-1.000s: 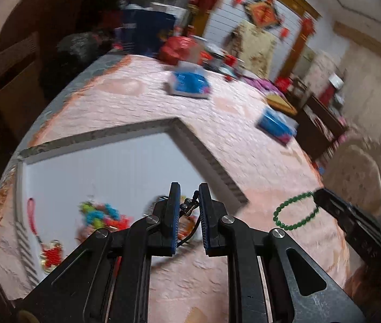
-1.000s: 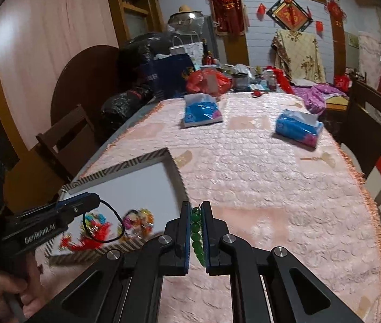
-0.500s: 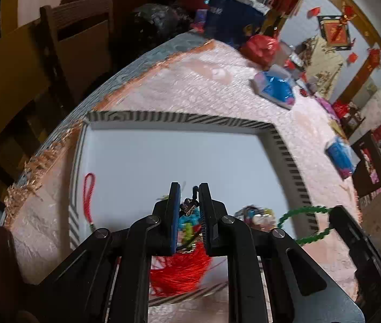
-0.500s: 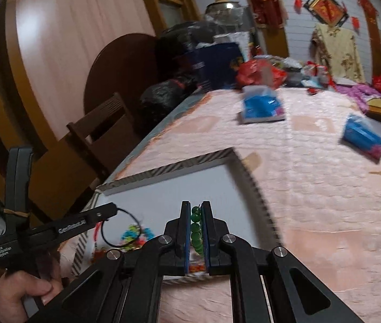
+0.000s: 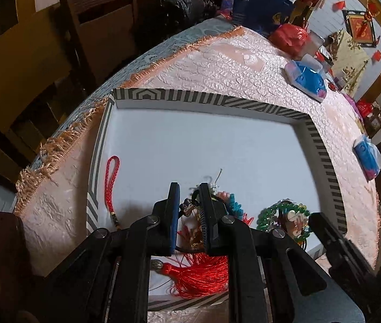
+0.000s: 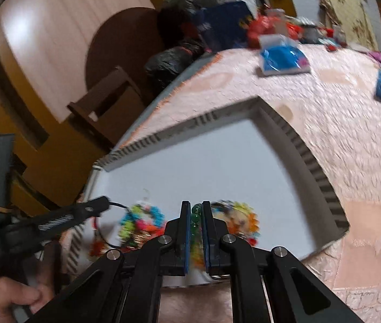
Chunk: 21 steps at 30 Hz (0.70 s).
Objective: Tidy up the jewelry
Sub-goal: 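Open the left tool releasing the hair tie into the box while the right tool drops the jade bracelet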
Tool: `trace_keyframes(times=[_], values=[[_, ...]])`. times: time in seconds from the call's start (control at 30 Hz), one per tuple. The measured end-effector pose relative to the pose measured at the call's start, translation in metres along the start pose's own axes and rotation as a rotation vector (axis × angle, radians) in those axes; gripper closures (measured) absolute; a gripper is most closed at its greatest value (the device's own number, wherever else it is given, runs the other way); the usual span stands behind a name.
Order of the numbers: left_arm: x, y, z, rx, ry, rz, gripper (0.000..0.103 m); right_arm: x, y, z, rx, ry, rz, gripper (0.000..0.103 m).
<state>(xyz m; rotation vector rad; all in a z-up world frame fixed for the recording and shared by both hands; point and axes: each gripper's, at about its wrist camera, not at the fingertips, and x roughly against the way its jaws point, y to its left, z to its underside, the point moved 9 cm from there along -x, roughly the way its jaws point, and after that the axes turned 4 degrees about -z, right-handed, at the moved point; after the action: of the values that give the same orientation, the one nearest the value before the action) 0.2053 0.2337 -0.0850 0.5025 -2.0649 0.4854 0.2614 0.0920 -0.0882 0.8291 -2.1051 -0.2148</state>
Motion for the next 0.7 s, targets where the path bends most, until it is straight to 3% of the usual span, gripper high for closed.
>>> trace_keyframes(times=[0.1, 0.17, 0.23, 0.3, 0.37, 0.5, 0.6, 0.7], values=[[0.001, 0.002, -0.002, 0.008, -0.006, -0.006, 0.084, 0.000, -0.006, 0.004, -0.007, 0.015, 0.001, 0.096], [0.002, 0.004, -0.003, 0.020, -0.008, -0.008, 0.061, 0.000, -0.007, 0.006, -0.006, 0.024, -0.006, 0.096], [0.003, 0.007, -0.004, 0.033, -0.012, -0.022, 0.052, 0.000, -0.006, 0.009, -0.009, 0.031, -0.012, 0.096], [0.003, 0.010, -0.005, 0.040, -0.017, -0.036, 0.051, 0.003, -0.007, 0.009, -0.016, 0.026, -0.011, 0.091], [0.004, 0.011, -0.006, 0.042, -0.020, -0.041, 0.050, 0.007, -0.008, 0.008, -0.018, 0.013, -0.005, 0.079], [0.012, 0.008, -0.009, 0.018, -0.064, -0.055, 0.050, 0.023, -0.006, 0.005, -0.001, -0.016, 0.015, 0.078], [0.025, 0.001, -0.010, -0.018, -0.112, -0.033, 0.031, 0.040, 0.000, 0.004, 0.023, -0.022, 0.030, 0.078], [0.042, -0.010, -0.001, -0.075, -0.137, 0.016, 0.030, 0.059, 0.007, 0.008, 0.076, 0.005, 0.093, 0.068]])
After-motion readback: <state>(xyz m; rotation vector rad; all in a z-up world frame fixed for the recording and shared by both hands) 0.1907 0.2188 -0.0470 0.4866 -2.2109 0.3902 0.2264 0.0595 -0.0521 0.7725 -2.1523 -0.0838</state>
